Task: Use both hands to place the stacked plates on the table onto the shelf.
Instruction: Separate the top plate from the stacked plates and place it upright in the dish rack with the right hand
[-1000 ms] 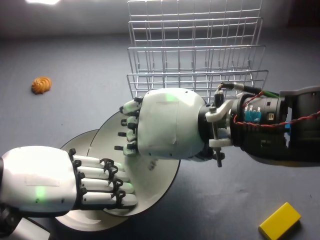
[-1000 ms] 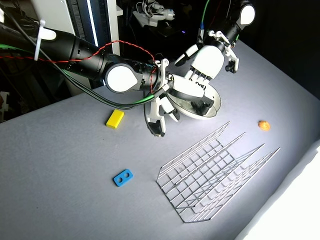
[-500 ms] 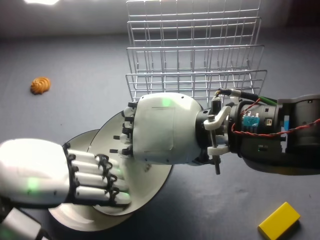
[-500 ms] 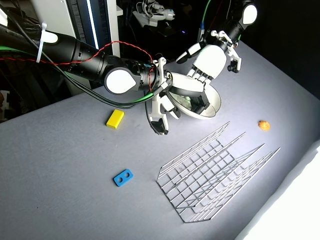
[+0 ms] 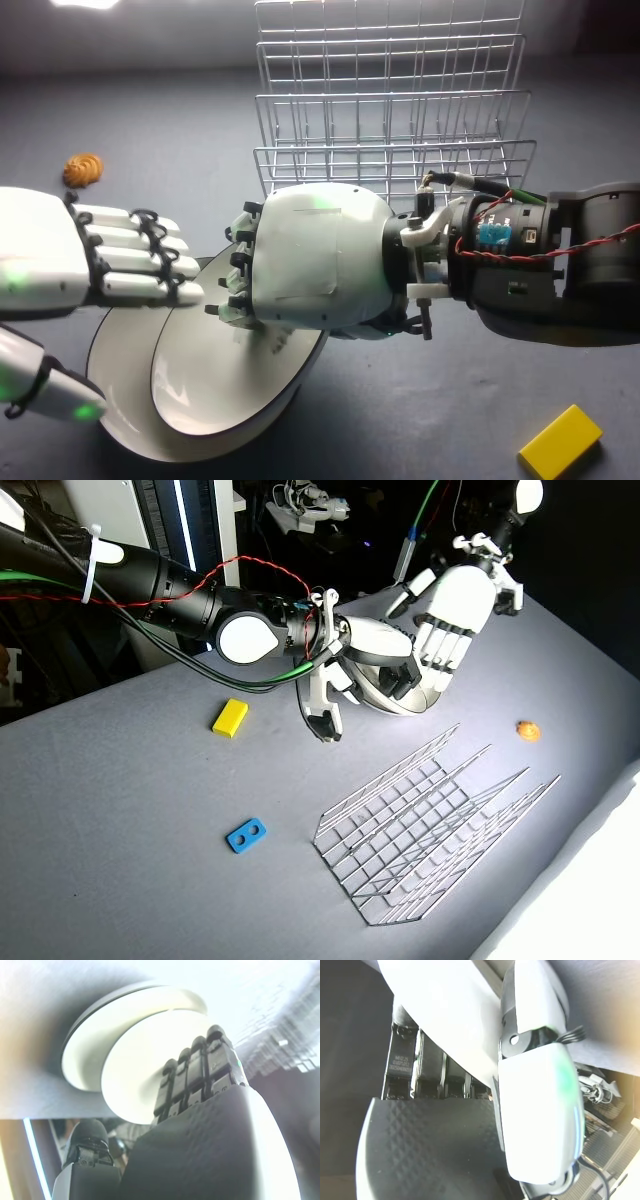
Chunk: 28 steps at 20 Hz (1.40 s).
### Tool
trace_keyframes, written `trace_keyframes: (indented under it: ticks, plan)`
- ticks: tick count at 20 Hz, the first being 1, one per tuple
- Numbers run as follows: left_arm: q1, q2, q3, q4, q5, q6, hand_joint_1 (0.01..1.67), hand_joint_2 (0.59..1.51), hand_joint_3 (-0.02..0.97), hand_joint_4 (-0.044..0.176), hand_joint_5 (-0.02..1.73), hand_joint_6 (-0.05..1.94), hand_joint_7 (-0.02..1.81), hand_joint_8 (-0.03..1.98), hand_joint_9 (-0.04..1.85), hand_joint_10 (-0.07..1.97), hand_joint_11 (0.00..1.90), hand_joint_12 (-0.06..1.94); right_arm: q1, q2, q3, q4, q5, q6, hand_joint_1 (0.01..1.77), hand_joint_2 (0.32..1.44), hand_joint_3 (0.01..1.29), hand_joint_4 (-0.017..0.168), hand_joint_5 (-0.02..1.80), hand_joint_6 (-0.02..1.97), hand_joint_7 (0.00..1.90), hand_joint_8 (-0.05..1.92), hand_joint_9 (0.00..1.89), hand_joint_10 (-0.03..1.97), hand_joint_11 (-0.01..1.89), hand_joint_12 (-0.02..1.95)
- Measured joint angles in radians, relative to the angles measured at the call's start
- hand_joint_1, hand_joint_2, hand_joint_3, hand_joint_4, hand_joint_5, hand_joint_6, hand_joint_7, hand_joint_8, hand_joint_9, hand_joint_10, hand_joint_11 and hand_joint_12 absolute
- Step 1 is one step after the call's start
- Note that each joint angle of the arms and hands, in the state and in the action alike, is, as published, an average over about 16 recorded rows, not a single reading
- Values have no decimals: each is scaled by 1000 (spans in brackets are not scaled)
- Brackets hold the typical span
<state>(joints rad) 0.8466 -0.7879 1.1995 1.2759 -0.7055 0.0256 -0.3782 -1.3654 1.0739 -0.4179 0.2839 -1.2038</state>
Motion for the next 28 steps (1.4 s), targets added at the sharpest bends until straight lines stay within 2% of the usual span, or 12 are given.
trace_keyframes:
  ticks: [8, 16, 23, 28]
  plan:
    - [-37, 25, 64, -2, 42, 0, 17, 1163, 12, -2, 71, 19, 40, -4, 29, 4, 29, 15, 52, 40, -40, 36, -23, 1, 1250, 968, 15, -1, 776, 887, 920, 1053, 917, 1024, 664, 1552]
    - [-52, 45, 96, -2, 65, 0, 17, 1162, 11, -2, 78, 19, 49, -5, 33, 4, 29, 22, 129, 105, -117, 82, -38, 0, 1203, 998, 15, 0, 845, 1049, 986, 1060, 931, 905, 658, 1567]
    - [-59, 61, 116, 2, 54, 0, 17, 1161, 12, -2, 86, 19, 59, -5, 44, 4, 26, 66, 187, 164, -181, 113, -44, 1, 1188, 1016, 15, 3, 848, 1107, 986, 1082, 911, 934, 647, 1615]
    - [-58, 69, 132, 18, -2, 0, 17, 1160, 12, -2, 94, 19, 68, -4, 55, 3, 25, 109, 235, 206, -203, 129, -60, 21, 1188, 1017, 14, 3, 841, 1110, 981, 1104, 898, 997, 623, 1682]
